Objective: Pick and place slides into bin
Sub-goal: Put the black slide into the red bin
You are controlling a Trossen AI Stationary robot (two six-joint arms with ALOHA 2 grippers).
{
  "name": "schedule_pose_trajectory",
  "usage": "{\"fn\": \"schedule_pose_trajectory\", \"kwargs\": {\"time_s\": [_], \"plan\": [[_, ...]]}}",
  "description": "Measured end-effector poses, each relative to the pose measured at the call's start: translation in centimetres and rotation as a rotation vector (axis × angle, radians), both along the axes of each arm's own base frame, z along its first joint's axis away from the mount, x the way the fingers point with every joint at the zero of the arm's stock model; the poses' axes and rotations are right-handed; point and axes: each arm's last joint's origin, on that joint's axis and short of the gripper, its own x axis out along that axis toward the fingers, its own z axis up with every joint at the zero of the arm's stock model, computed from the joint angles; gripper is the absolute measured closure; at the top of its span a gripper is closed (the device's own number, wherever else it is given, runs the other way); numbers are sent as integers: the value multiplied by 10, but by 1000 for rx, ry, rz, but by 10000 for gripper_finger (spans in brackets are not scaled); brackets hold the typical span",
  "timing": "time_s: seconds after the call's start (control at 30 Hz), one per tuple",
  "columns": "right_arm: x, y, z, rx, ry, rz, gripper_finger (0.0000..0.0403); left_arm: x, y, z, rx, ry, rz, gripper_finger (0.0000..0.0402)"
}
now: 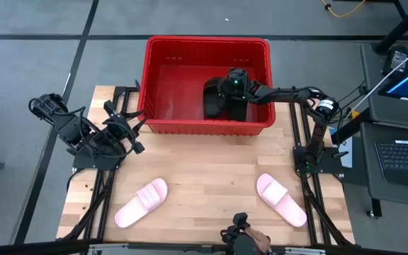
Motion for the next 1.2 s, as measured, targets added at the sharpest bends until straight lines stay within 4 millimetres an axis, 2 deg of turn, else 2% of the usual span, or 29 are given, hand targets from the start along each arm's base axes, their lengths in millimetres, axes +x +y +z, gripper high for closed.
{"fn": "schedule_pose_trajectory", "kwargs": {"time_s": [0.33, 0.67, 1.2], "plan": [[-8, -8, -3, 21, 25, -29, 387, 0, 0, 0, -8, -8, 2, 309], [-11, -4, -9, 80, 86, 5, 387, 0, 0, 0, -8, -8, 2, 309], [-12, -3, -11, 46, 153, 80, 387, 0, 0, 0, -9, -10, 2, 309]]}}
